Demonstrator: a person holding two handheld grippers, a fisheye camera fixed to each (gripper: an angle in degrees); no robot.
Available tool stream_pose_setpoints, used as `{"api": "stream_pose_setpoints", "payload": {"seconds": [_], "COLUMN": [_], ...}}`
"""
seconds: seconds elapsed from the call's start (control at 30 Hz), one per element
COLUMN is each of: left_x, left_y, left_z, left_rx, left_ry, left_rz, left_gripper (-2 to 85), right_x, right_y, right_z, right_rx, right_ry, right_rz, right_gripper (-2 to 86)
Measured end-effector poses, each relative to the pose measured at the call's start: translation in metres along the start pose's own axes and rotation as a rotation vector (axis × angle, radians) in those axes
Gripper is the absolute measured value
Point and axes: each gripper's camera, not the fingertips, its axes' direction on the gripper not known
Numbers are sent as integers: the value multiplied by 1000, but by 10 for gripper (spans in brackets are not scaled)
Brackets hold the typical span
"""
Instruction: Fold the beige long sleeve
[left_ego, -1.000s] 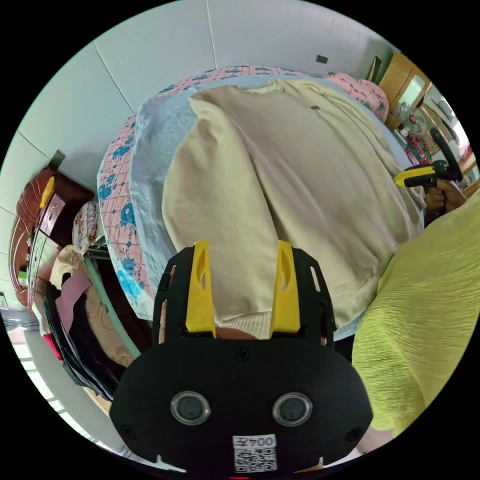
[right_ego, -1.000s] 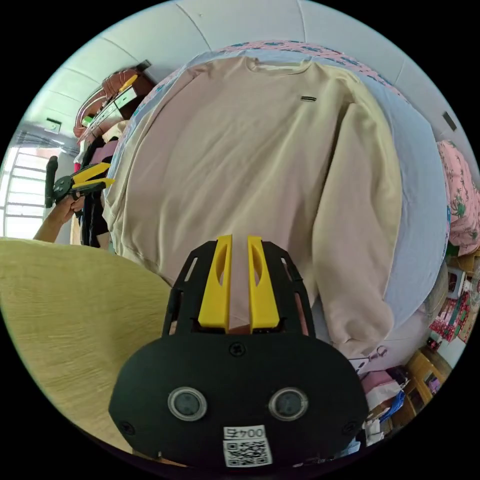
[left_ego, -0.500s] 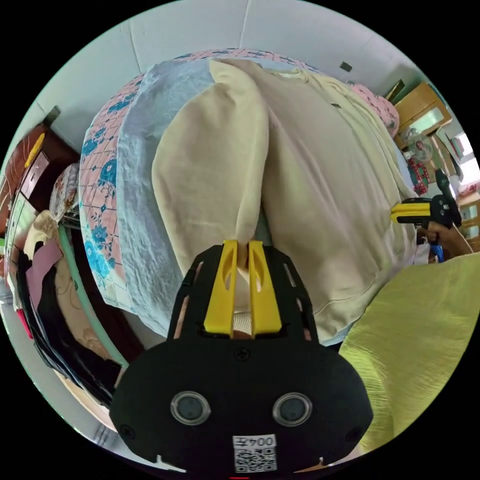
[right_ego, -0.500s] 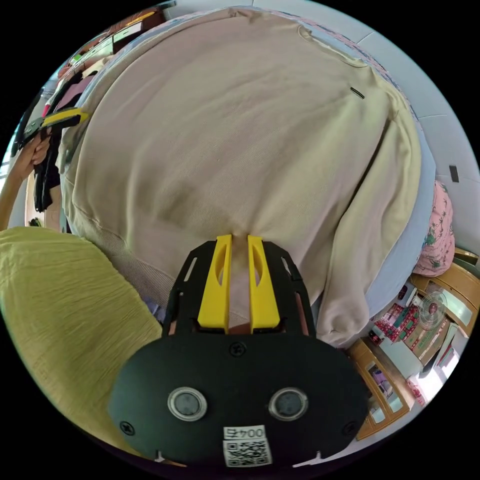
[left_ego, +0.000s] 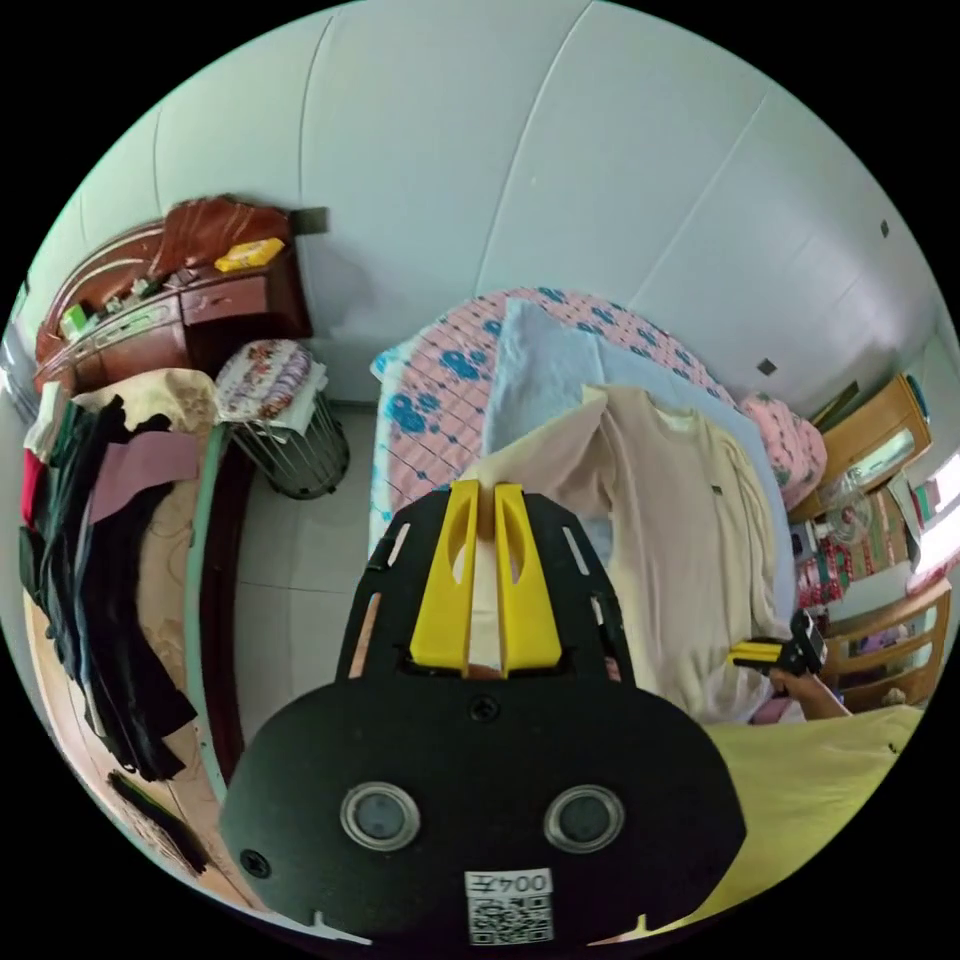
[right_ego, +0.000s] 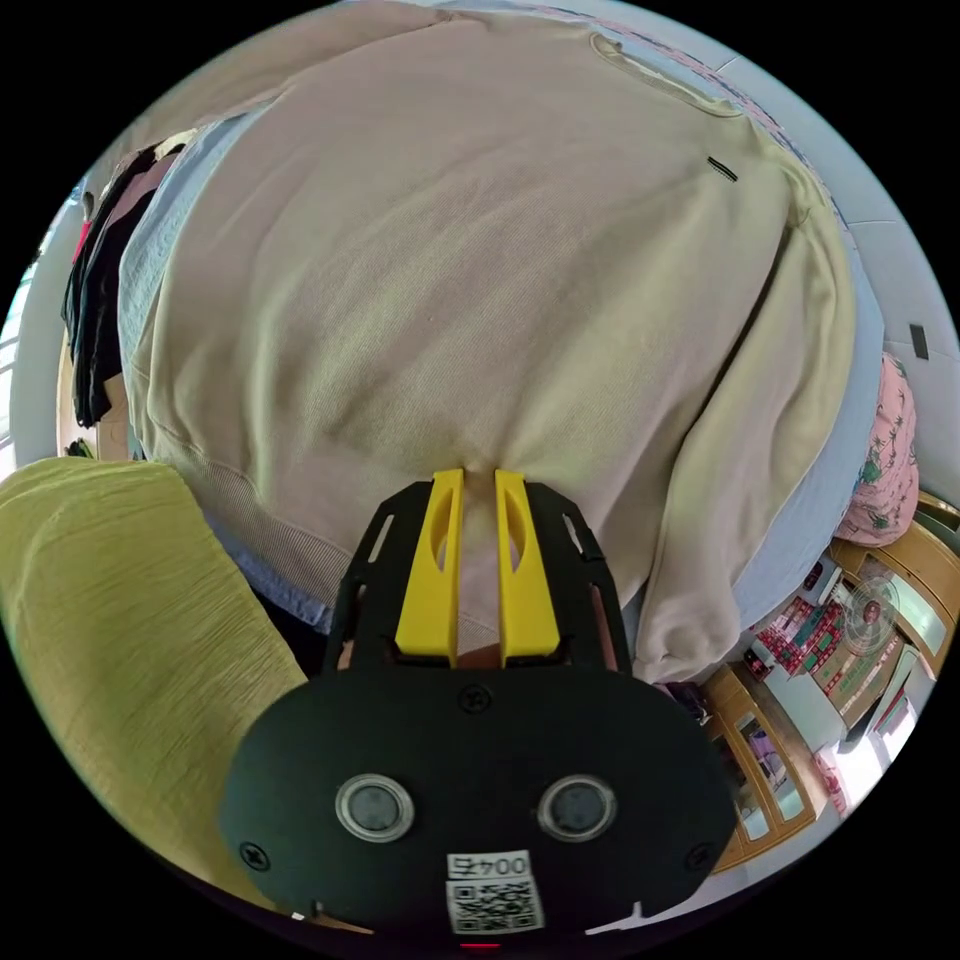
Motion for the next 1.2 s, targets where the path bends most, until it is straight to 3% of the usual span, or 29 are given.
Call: {"api": "stream_pose_setpoints", "payload": {"seconds": [0.2, 0.4, 0.63, 0.77, 0.87, 1.03, 1.1, 1.2], "left_x": [-18, 24, 134, 170, 177, 178, 174, 161], "left_y": [-67, -124, -78, -22, -2, -12, -13, -4], "left_z": [-35, 23, 163, 240, 250, 205, 173, 103], "left_rx": [81, -26, -168, -416, -462, -441, -412, -319], "left_ry": [-187, -473, -835, -926, -1047, -1224, -1205, -975], "left_rz": [-49, 89, 568, 913, 1119, 1205, 1168, 998], "left_gripper": [27, 28, 37, 53, 94, 203, 204, 188], "right_x": [-8, -13, -14, -15, -19, -23, -21, -16], "right_y": [-1, -1, 0, 2, 6, 14, 17, 24], "right_z": [-25, -55, -97, -125, -146, -181, -195, -219], "right_rx": [0, -1, -3, 8, 25, 56, 71, 100], "right_ry": [-14, -27, -51, -55, -42, -10, -21, -39], "right_rz": [13, 26, 53, 60, 43, 41, 58, 80], "right_gripper": [65, 64, 65, 65, 65, 65, 65, 65]}}
